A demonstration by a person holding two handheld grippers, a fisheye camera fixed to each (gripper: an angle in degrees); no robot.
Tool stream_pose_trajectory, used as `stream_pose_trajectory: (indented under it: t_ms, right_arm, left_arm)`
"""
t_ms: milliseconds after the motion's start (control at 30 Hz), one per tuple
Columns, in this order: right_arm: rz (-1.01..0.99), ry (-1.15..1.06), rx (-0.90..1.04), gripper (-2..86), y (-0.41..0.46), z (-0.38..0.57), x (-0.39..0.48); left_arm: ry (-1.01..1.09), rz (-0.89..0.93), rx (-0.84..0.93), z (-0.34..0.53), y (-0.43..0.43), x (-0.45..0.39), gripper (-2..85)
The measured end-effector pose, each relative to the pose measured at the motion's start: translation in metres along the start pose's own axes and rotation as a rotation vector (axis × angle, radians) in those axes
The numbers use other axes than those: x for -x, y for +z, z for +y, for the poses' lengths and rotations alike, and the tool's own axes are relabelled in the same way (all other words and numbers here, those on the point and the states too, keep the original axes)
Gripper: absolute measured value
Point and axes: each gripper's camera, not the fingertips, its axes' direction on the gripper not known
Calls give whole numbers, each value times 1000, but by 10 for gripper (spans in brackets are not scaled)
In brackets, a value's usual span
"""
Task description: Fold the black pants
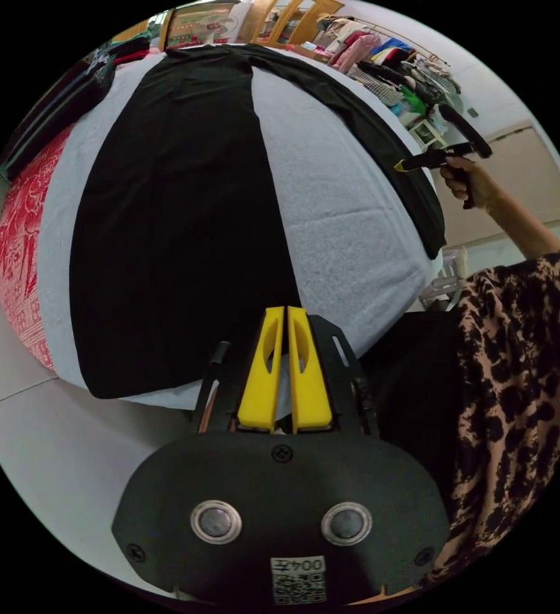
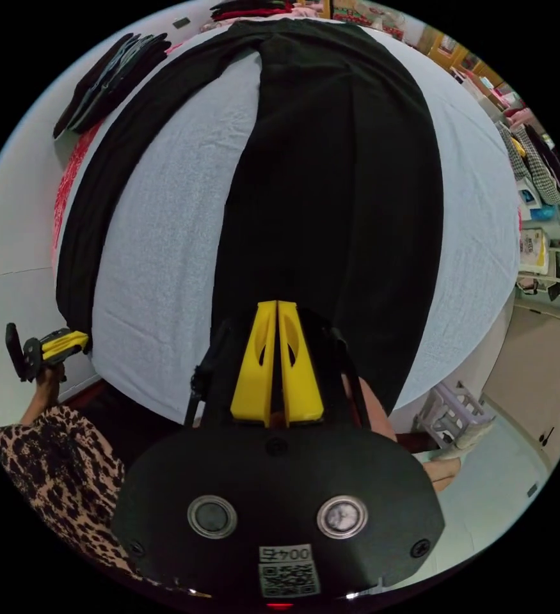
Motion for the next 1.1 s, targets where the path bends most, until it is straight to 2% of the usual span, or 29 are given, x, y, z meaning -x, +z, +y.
stream_pose_trajectory:
  t_ms: [100,233,433,500,567,633,733,933,1100]
  right_arm:
    - [23,5,-54,-6,21,15,-3]
    - [27,-49,-103,-5,47,31,-11]
    - [-266,46,-146,17,94,52,-67]
    - [-408,43,-153,64,111,66,-92]
    - [-380,34,-227,84,109,90,-108]
    - [-318,24,-264,93,109,118,-126]
    - [-311,92,-260,103,127,165,-171]
    - [-536,277,-213,126,203,235,-243]
    - [-712,419,-261,137,266,263,-281]
  left_arm:
    - [-12,14,9,-1,13,-7,11]
    - [6,-55,40,-7,31,-29,11]
    - [-11,-59,70,-13,56,-46,10]
    - [-21,-20,95,-18,60,-50,10]
    - [13,-48,5,-24,50,-67,13]
    - [162,-21,-57,-45,50,-106,21]
    - [383,69,-44,-83,78,-164,36]
    - [851,66,66,-135,155,-283,84]
    - [1085,-23,138,-141,198,-337,111]
